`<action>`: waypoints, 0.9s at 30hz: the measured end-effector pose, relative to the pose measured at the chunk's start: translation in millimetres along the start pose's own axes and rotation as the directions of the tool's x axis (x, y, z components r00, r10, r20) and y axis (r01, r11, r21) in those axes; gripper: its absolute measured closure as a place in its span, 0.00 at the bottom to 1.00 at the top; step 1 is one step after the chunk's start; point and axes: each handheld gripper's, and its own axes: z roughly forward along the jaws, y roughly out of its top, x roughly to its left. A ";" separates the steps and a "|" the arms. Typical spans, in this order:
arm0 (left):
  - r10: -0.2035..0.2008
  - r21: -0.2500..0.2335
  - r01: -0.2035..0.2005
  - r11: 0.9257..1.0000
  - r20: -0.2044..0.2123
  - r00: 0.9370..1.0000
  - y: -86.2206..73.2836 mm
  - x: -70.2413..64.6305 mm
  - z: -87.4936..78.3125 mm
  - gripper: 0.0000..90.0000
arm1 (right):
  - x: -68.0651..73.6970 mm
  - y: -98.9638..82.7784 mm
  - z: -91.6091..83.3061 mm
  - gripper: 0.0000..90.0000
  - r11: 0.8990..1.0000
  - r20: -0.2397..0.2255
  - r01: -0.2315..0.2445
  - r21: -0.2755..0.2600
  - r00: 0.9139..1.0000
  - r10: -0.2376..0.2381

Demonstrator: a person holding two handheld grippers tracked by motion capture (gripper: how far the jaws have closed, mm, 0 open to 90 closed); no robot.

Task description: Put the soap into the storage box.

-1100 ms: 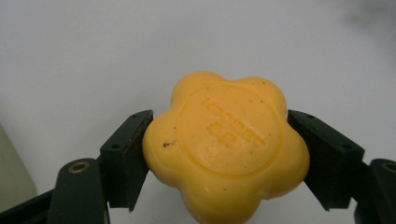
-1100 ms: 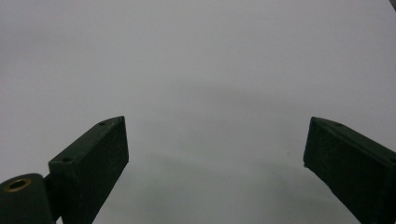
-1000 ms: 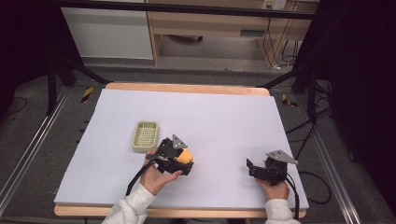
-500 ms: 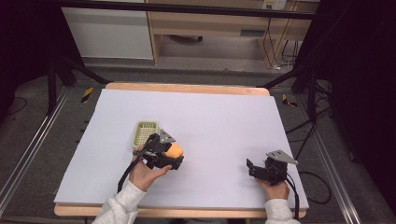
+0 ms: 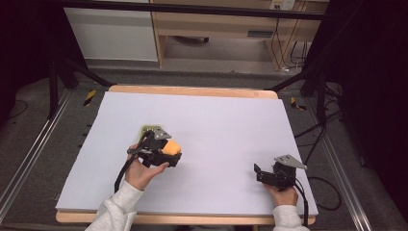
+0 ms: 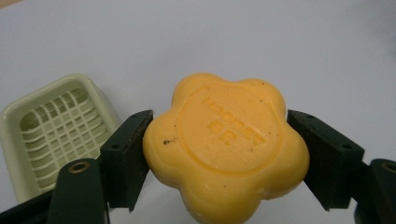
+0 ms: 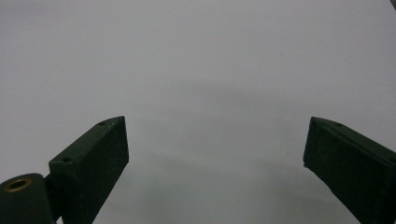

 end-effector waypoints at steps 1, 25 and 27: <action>-0.005 -0.002 0.005 1.000 -0.002 1.000 0.3 2.0 -0.5 0.28 | -0.1 0.0 0.0 0.08 1.000 0.000 0.000 0.000 1.000 0.000; -0.097 -0.034 0.095 0.995 -0.076 0.992 6.5 45.5 -4.0 0.28 | 0.3 0.0 -0.3 0.08 1.000 0.002 0.001 0.000 1.000 -0.001; -0.103 -0.035 0.101 0.994 -0.081 0.991 7.0 48.5 -2.5 0.28 | 0.4 0.0 -0.2 0.08 1.000 0.003 -0.002 0.001 1.000 0.002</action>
